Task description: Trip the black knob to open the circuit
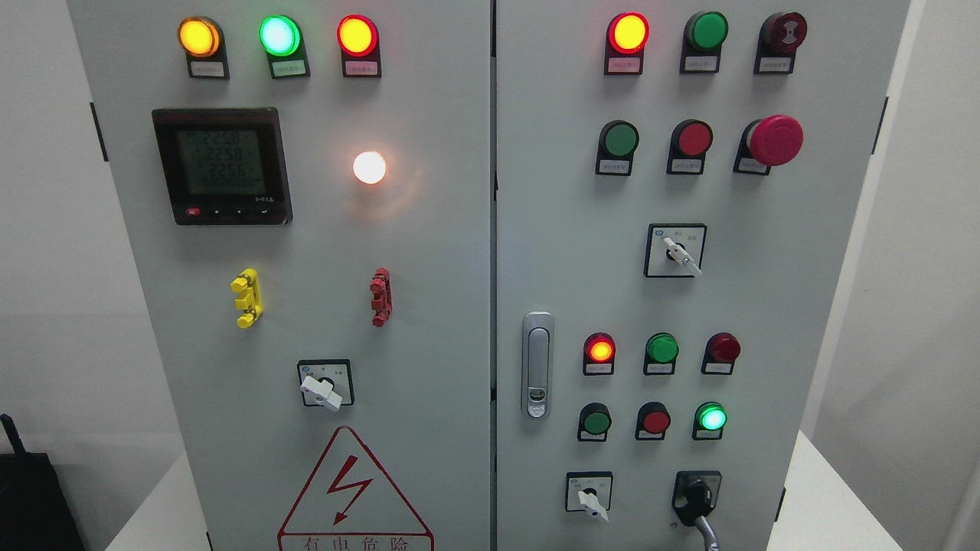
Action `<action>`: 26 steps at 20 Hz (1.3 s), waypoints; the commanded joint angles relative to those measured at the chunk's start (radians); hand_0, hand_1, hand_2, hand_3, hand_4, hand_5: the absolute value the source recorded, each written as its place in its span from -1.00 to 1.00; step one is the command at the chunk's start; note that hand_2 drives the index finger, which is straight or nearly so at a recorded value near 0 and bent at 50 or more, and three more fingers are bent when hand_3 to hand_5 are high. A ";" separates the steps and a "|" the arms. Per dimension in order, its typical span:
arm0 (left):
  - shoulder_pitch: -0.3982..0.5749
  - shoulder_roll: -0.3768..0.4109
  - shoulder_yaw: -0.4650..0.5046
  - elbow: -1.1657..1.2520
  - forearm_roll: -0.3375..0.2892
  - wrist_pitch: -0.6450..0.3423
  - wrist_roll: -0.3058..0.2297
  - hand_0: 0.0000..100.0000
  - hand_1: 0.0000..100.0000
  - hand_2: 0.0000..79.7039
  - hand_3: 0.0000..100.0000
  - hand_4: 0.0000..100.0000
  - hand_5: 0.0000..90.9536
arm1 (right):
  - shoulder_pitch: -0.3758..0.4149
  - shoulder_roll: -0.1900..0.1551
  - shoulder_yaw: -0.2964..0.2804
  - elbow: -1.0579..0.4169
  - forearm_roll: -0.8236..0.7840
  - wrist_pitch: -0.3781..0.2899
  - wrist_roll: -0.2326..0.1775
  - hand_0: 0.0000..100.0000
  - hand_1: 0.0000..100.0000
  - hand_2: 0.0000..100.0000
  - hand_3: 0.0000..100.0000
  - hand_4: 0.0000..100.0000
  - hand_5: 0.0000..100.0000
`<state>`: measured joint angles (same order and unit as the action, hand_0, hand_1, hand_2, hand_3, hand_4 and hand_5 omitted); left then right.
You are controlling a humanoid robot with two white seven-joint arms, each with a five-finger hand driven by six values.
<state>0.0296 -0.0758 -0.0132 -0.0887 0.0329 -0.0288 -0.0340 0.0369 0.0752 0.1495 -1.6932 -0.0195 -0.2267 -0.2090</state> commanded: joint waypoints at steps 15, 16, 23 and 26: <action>0.000 -0.001 0.001 0.001 0.002 0.001 0.000 -0.76 -0.22 -1.00 -1.00 -1.00 -1.00 | -0.017 0.001 0.027 -0.048 0.006 -0.023 0.013 1.00 1.00 -0.86 1.00 1.00 0.78; -0.002 -0.001 0.001 0.001 0.002 0.001 0.000 -0.76 -0.22 -1.00 -1.00 -1.00 -1.00 | -0.017 -0.002 0.024 -0.048 0.004 -0.023 0.008 1.00 1.00 -0.85 1.00 1.00 0.78; 0.000 -0.001 0.001 0.001 0.002 0.001 0.000 -0.76 -0.22 -1.00 -1.00 -1.00 -1.00 | -0.006 -0.006 -0.007 -0.048 0.004 -0.023 0.006 1.00 1.00 -0.84 1.00 1.00 0.77; 0.000 -0.001 0.001 0.001 0.002 0.000 0.000 -0.76 -0.22 -1.00 -1.00 -1.00 -1.00 | 0.001 -0.008 -0.010 -0.048 0.004 -0.025 0.006 1.00 1.00 -0.83 1.00 1.00 0.77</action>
<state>0.0296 -0.0758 -0.0132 -0.0887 0.0329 -0.0288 -0.0340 0.0456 0.0699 0.1347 -1.6968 -0.0199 -0.2280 -0.2239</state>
